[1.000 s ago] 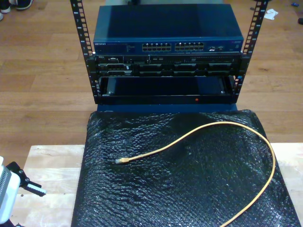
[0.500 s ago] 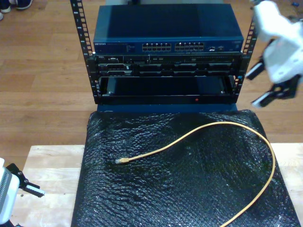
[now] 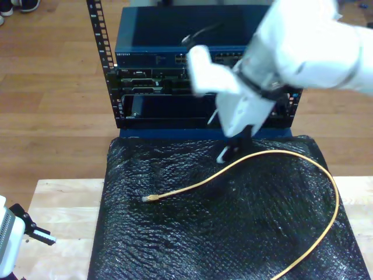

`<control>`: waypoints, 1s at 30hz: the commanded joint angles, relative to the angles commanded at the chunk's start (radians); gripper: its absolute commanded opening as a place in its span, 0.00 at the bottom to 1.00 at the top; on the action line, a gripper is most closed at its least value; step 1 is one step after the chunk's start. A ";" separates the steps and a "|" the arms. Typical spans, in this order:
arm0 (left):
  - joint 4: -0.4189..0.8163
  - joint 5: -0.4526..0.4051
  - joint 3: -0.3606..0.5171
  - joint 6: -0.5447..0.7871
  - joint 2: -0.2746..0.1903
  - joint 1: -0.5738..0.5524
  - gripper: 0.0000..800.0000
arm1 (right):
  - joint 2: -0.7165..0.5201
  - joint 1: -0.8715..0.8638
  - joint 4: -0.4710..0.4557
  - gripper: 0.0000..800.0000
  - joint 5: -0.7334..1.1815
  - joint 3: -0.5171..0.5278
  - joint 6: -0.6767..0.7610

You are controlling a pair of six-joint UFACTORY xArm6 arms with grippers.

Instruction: Grab the cable and plug it in

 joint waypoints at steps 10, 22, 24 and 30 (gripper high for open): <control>0.000 0.000 -0.003 -0.002 0.018 0.000 1.00 | 0.141 0.138 -0.140 0.99 -0.130 -0.015 0.196; 0.000 0.000 -0.005 0.000 0.021 0.000 1.00 | 0.307 0.241 -0.295 0.97 -0.180 -0.087 0.353; 0.000 0.000 -0.005 0.000 0.021 0.000 1.00 | 0.321 0.244 -0.333 0.97 -0.181 -0.089 0.396; 0.000 0.002 -0.003 0.000 0.023 0.000 1.00 | 0.356 0.249 -0.376 0.97 -0.181 -0.089 0.460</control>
